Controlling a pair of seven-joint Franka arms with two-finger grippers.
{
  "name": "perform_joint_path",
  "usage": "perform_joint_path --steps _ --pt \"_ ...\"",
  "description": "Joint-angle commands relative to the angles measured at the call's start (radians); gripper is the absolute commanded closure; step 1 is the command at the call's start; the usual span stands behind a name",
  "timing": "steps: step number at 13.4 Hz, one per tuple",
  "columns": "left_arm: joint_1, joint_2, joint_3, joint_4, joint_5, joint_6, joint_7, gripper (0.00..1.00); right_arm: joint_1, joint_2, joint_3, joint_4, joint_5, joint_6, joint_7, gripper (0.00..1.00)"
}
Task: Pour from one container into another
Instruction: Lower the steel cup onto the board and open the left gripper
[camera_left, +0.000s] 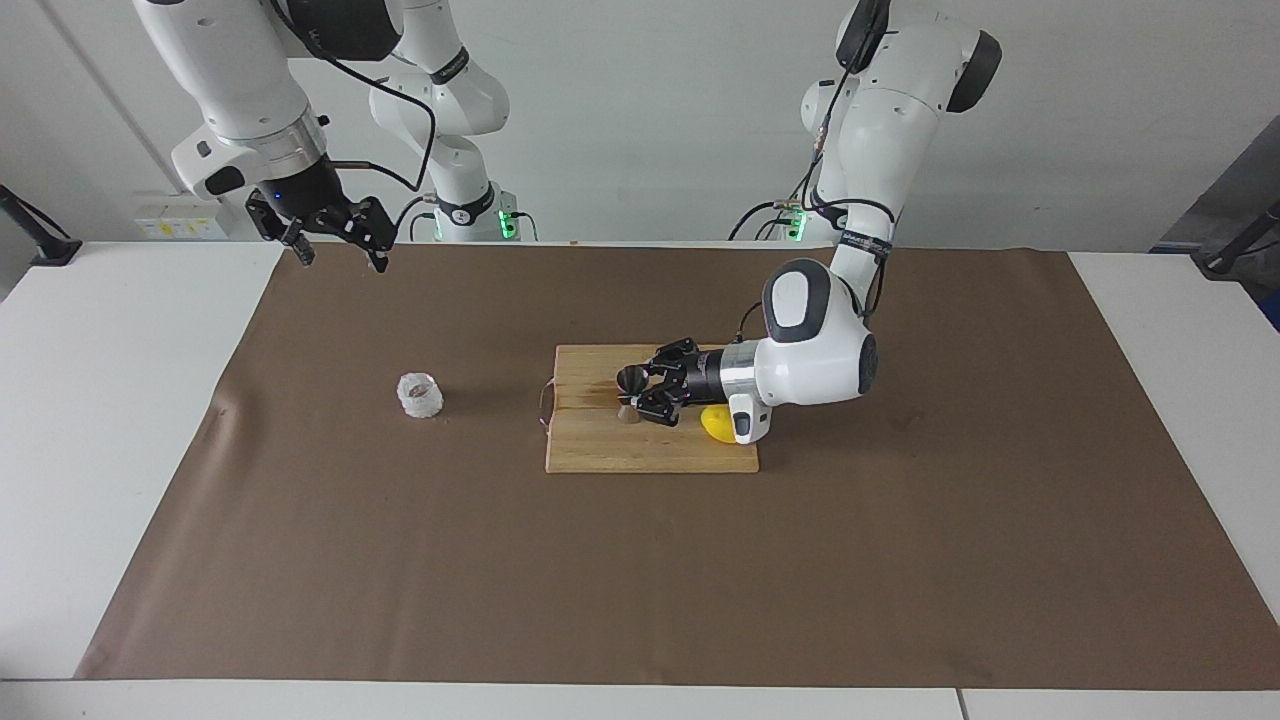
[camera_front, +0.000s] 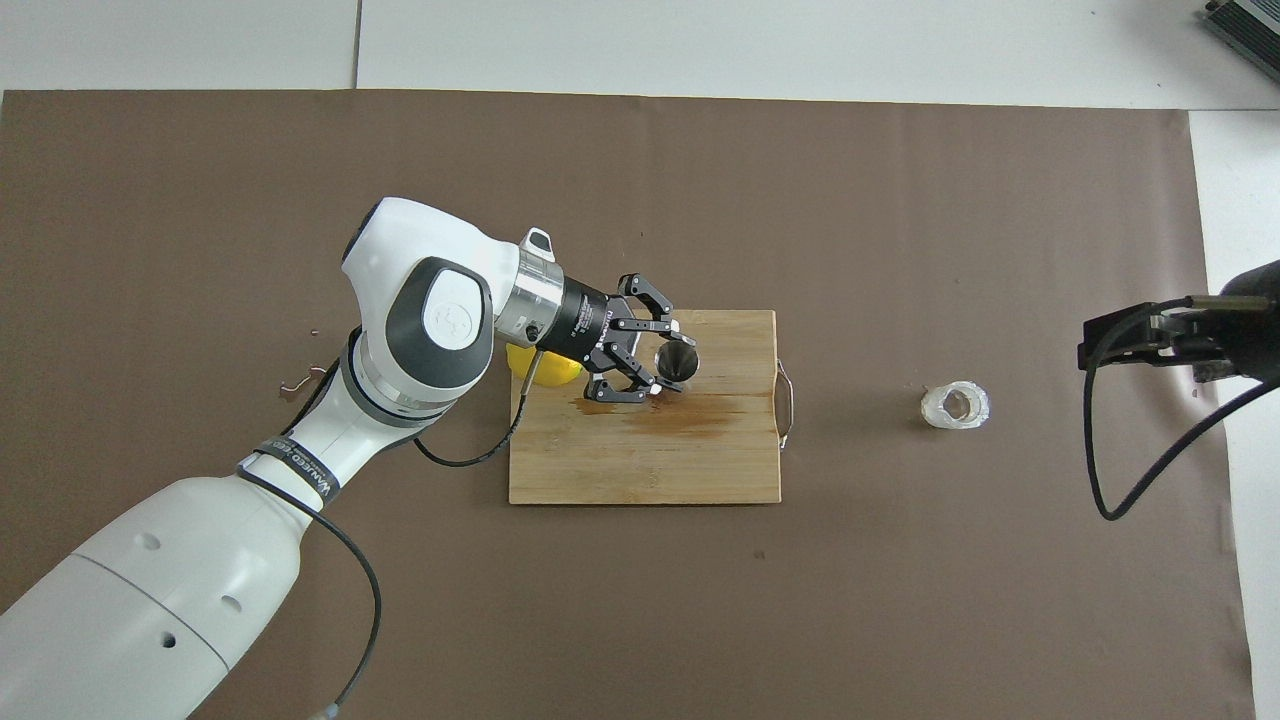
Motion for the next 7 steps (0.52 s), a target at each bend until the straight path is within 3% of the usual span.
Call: perform_joint_path --steps 1,7 --pt "-0.014 0.003 0.011 -0.002 -0.015 0.016 0.030 0.52 -0.008 -0.028 0.003 -0.031 0.027 0.007 -0.013 0.00" --pt "-0.014 0.005 0.011 0.000 -0.014 0.014 0.032 0.42 -0.008 -0.026 0.003 -0.031 0.027 0.007 -0.013 0.00"
